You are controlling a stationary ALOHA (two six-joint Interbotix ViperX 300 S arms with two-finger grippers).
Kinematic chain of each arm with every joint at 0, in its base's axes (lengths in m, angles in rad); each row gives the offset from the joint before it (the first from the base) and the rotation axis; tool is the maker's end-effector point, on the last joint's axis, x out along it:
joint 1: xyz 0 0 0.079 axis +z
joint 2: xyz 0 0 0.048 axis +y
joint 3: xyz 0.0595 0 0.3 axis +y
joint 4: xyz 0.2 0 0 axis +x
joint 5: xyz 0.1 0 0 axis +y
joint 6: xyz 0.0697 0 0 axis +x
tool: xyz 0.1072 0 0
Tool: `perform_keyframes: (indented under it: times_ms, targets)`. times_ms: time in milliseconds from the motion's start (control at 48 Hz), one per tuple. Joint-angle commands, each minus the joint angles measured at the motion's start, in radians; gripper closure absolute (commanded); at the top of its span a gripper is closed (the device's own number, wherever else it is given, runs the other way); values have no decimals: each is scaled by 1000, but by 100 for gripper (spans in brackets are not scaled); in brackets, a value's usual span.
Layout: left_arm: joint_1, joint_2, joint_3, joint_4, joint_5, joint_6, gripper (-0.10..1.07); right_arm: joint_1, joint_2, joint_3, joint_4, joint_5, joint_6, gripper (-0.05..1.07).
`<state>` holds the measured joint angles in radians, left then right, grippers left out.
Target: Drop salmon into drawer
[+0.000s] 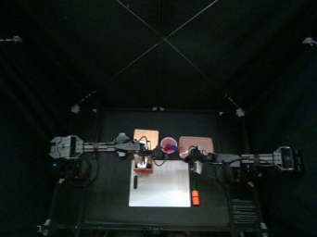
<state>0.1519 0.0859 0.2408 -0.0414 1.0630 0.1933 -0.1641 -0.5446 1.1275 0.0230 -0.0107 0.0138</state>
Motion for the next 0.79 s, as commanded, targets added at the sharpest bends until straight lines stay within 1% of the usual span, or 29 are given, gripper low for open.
perform_keyframes:
  times_ms: [0,146,292,458,646,771]
  targets:
    - [6,-8,-31,21,-2,0,29,5,-6,-17,3,-3,5,99]
    - [6,0,-28,58,-8,0,27,18,-9,-20,14,-3,17,99]
    - [6,9,-28,51,-9,0,26,20,-9,-29,14,-3,17,99]
    - [6,15,-18,18,-12,6,18,20,-9,-35,14,-3,17,99]
    - [6,5,-17,23,-38,17,8,20,-9,-38,14,-3,18,99]
    - [8,2,-12,38,-48,18,5,23,-9,-40,20,-3,18,99]
